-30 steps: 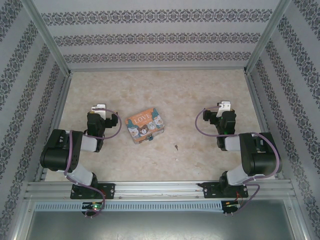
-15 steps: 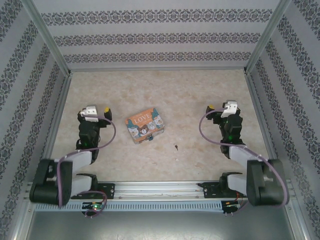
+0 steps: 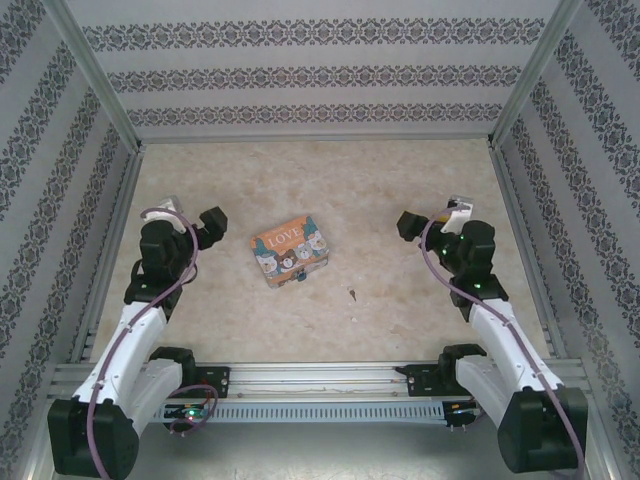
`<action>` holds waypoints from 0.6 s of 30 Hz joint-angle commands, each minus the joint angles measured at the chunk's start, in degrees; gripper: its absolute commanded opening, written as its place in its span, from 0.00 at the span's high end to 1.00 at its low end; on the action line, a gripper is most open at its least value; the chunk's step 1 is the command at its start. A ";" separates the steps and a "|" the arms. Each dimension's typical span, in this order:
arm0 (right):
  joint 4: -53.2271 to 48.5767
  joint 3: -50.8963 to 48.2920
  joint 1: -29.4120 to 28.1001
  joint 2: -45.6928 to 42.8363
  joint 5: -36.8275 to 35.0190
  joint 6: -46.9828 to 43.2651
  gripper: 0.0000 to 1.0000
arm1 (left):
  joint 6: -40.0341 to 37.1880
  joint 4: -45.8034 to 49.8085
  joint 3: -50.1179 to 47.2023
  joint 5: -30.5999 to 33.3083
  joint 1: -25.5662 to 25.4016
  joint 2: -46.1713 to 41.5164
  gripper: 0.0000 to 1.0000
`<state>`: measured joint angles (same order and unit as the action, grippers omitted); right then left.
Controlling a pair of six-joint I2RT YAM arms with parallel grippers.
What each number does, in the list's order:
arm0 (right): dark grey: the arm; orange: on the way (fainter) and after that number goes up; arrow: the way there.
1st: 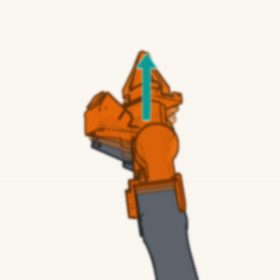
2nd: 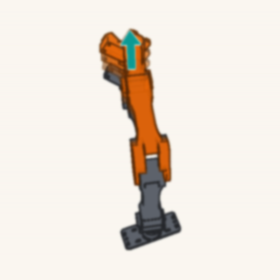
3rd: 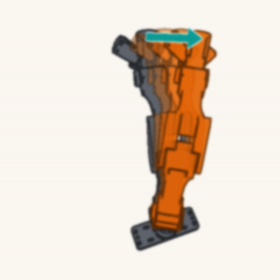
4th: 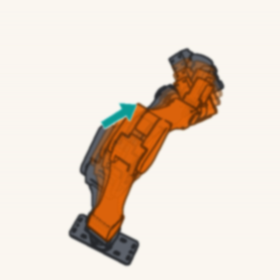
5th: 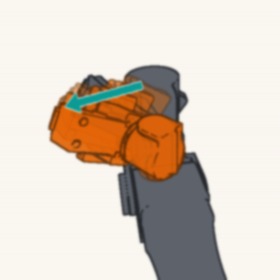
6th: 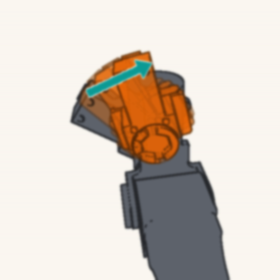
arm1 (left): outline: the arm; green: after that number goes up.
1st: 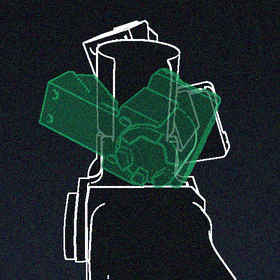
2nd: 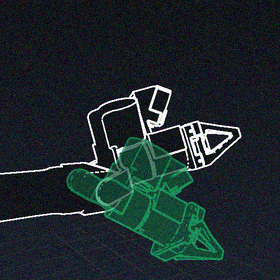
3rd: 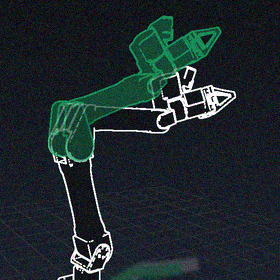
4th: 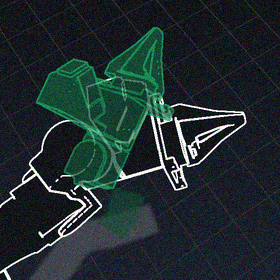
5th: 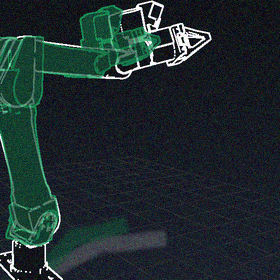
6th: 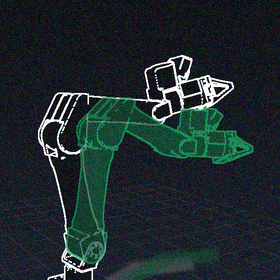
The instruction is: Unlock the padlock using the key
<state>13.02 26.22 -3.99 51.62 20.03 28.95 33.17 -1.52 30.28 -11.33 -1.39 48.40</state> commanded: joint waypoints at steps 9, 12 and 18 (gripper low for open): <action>-5.73 11.60 -18.68 19.80 2.91 6.40 0.02 | 16.29 8.87 -4.08 -19.95 -0.93 6.38 0.01; -5.72 15.74 -22.38 27.04 2.72 6.55 0.02 | 17.56 5.74 -4.77 -21.87 -2.01 9.44 0.01; -4.80 21.85 -26.52 37.58 4.55 7.85 0.02 | 19.73 -1.05 -4.31 -23.03 -7.08 16.55 0.01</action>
<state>7.94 45.54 -29.19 86.43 23.18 35.51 50.46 2.52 25.71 -32.08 -6.31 62.85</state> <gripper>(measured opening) 0.985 0.993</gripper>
